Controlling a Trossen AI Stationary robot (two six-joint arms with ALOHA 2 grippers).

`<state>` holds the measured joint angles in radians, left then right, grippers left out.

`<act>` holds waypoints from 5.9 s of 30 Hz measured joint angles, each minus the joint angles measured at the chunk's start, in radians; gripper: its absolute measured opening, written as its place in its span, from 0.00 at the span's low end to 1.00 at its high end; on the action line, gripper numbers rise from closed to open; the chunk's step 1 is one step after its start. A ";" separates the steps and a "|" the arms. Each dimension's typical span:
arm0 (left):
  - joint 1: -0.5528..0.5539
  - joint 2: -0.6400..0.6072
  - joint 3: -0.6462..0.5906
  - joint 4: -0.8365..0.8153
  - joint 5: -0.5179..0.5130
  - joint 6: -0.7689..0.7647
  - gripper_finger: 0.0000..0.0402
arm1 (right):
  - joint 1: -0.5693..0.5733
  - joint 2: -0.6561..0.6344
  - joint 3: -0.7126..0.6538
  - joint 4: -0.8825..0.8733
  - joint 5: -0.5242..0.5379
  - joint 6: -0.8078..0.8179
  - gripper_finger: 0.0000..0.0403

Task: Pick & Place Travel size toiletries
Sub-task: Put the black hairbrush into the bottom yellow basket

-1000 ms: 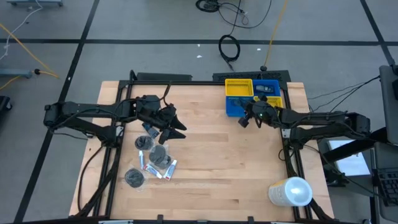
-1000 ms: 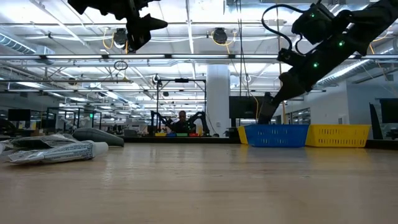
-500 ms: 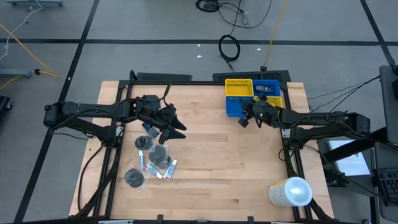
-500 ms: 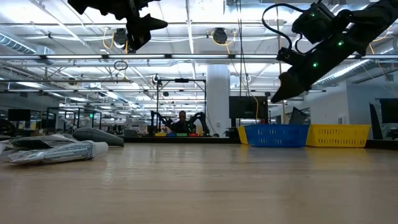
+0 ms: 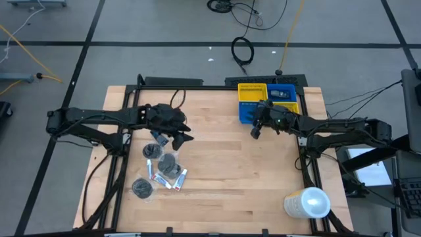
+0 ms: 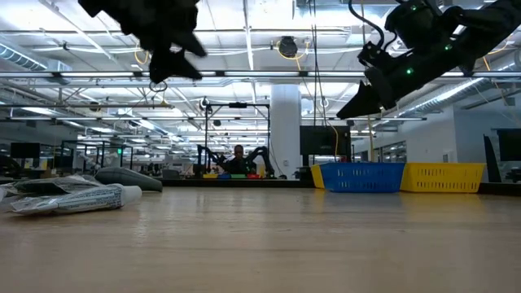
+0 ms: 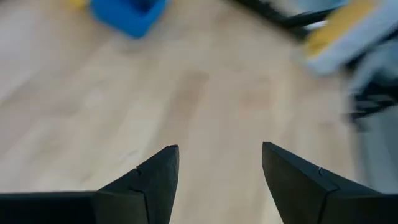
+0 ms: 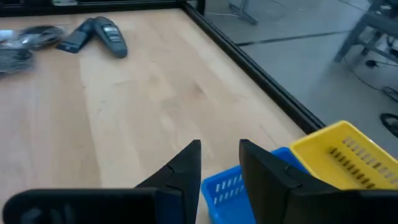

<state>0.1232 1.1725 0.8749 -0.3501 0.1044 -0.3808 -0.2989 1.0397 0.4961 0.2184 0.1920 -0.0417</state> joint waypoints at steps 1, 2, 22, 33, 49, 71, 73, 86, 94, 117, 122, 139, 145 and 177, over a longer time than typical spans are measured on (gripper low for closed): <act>0.000 0.000 0.000 -0.034 -0.042 0.002 0.57 | 0.005 0.000 0.000 0.001 -0.014 0.000 0.26; 0.000 0.000 0.000 -0.065 -0.081 -0.004 0.57 | 0.011 0.000 0.000 0.002 -0.015 0.001 0.26; -0.178 0.045 0.000 -0.493 -0.225 -0.432 0.57 | 0.163 0.000 0.000 0.093 -0.015 0.000 0.26; -0.217 0.206 -0.001 -0.605 -0.263 -0.801 0.57 | 0.183 0.000 0.000 0.114 -0.013 -0.005 0.26; -0.211 0.437 -0.001 -0.658 -0.243 -0.886 0.57 | 0.183 0.000 0.000 0.112 -0.012 -0.007 0.26; -0.189 0.463 -0.001 -0.762 -0.241 -0.888 0.19 | 0.183 0.000 0.000 0.106 -0.013 -0.005 0.26; -0.189 0.463 -0.001 -0.762 -0.244 -0.882 0.07 | 0.183 0.000 0.000 0.106 -0.013 -0.005 0.26; -0.182 0.462 -0.001 -0.767 -0.238 -0.822 0.01 | 0.183 0.000 0.000 0.106 -0.014 -0.004 0.26; -0.180 0.462 -0.001 -0.753 -0.210 -0.822 0.02 | 0.183 0.000 0.000 0.106 -0.014 -0.004 0.26; -0.180 0.462 0.000 -0.749 -0.211 -0.853 0.40 | 0.183 0.000 0.000 0.084 -0.014 -0.007 0.26; -0.168 0.462 0.000 -0.763 -0.224 -0.900 0.44 | 0.183 0.000 0.000 0.083 -0.014 -0.005 0.26; -0.163 0.461 -0.045 -0.794 -0.201 -0.939 0.45 | 0.183 0.000 -0.069 0.167 -0.014 -0.004 0.26; -0.164 0.456 -0.112 -0.726 -0.170 -0.963 0.45 | 0.183 0.000 -0.069 0.206 -0.014 -0.004 0.26; -0.258 0.464 0.194 -0.815 -0.351 -0.711 0.00 | 0.183 0.000 -0.069 0.234 -0.015 0.004 0.26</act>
<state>-0.1352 1.6363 1.0692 -1.1652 -0.2465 -1.0915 -0.1158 1.0397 0.4271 0.4524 0.1772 -0.0380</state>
